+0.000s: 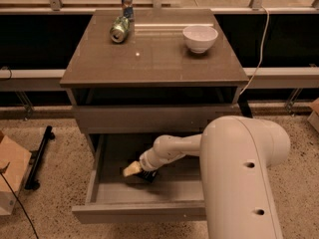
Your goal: Pick rxbar chocolate from middle drawer and place on counter
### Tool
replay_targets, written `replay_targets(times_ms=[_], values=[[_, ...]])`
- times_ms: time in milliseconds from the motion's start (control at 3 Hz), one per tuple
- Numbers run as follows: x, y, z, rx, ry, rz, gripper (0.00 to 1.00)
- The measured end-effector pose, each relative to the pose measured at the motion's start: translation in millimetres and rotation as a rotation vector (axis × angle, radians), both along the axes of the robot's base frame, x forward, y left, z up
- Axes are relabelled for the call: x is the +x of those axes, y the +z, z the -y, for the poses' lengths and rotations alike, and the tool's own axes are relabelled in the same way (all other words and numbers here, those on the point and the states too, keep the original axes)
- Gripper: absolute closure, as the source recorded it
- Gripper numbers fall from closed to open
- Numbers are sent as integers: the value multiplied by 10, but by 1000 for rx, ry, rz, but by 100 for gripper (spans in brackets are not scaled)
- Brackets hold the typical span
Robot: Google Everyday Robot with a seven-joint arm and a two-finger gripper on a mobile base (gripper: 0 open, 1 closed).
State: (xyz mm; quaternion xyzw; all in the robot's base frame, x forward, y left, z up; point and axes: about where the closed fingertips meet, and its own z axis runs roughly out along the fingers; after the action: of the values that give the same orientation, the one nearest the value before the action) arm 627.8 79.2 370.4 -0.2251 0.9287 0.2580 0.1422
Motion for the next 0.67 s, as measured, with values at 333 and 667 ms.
replay_targets(times_ms=[333, 667], values=[[0, 32, 0, 0, 0, 0, 50], [0, 32, 0, 0, 0, 0, 73]])
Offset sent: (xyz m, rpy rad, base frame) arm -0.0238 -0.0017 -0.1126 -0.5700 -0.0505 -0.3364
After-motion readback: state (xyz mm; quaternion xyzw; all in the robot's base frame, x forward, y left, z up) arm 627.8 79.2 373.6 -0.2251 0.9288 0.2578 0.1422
